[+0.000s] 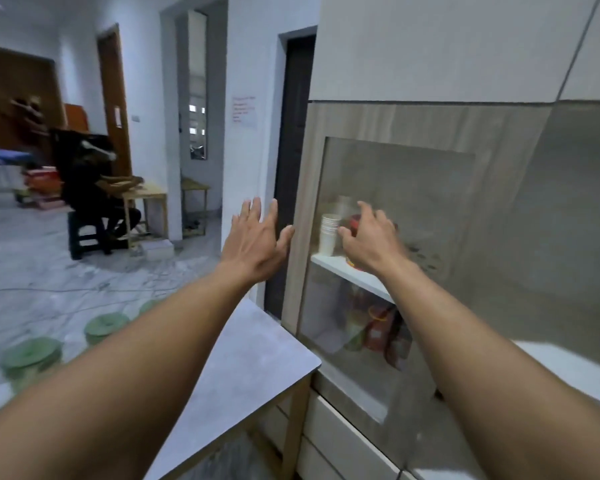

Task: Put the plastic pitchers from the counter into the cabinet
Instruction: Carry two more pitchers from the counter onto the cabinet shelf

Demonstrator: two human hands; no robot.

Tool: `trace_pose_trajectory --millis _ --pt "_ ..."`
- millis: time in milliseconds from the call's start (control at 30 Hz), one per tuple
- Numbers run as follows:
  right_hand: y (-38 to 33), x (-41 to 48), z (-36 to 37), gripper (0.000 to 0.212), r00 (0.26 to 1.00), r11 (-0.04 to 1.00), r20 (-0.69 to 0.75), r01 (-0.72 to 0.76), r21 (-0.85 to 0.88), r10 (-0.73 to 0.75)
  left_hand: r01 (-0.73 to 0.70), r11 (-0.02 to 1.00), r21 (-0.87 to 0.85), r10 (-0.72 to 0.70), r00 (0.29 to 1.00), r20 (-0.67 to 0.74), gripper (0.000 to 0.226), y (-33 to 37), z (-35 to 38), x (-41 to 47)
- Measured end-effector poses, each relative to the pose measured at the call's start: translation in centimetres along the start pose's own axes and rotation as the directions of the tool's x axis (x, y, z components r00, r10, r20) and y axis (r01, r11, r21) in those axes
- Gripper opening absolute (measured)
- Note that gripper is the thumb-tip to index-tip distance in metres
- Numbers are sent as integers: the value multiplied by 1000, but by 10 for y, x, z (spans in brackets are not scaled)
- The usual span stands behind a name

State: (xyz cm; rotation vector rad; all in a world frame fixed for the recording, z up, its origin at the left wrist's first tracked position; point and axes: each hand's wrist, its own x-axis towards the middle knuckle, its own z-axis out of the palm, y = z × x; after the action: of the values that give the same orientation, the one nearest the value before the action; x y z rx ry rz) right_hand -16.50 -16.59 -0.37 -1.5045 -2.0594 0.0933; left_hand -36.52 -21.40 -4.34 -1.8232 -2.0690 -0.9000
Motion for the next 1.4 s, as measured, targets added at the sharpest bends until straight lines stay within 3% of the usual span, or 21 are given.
trace_pose_trajectory --millis 167,500,833,1033,1133,1200,1267,1400 --pt "-68 3 69 70 989 987 72 122 105 -130 189 982 12 -189 982 4 71 -84 -6 -31" --pt "-175 2 196 63 938 947 199 242 213 -285 395 919 17 -394 918 -52 69 -224 -6 -82" --pt "-207 16 344 59 901 927 317 190 323 -295 628 770 -109 -633 774 -9 56 -315 67 -103" --pt "-206 29 445 62 828 926 466 155 343 -311 732 669 -128 -737 676 9 44 -368 133 -105" --pt "-206 37 491 64 798 929 519 129 348 -305 803 557 -212 -823 568 -14 49 -389 165 -101" --pt "-204 39 517 67 786 933 553 85 350 -279 857 413 -308 -903 429 -16 56 -401 184 -100" --pt "-201 39 543 66 776 934 583 20 356 -239 890 254 -379 -959 283 22 63 -412 204 -100" --pt "-201 36 579 63 766 897 631 -185 400 -123 898 45 -437 -980 125 156 62 -431 234 -103"
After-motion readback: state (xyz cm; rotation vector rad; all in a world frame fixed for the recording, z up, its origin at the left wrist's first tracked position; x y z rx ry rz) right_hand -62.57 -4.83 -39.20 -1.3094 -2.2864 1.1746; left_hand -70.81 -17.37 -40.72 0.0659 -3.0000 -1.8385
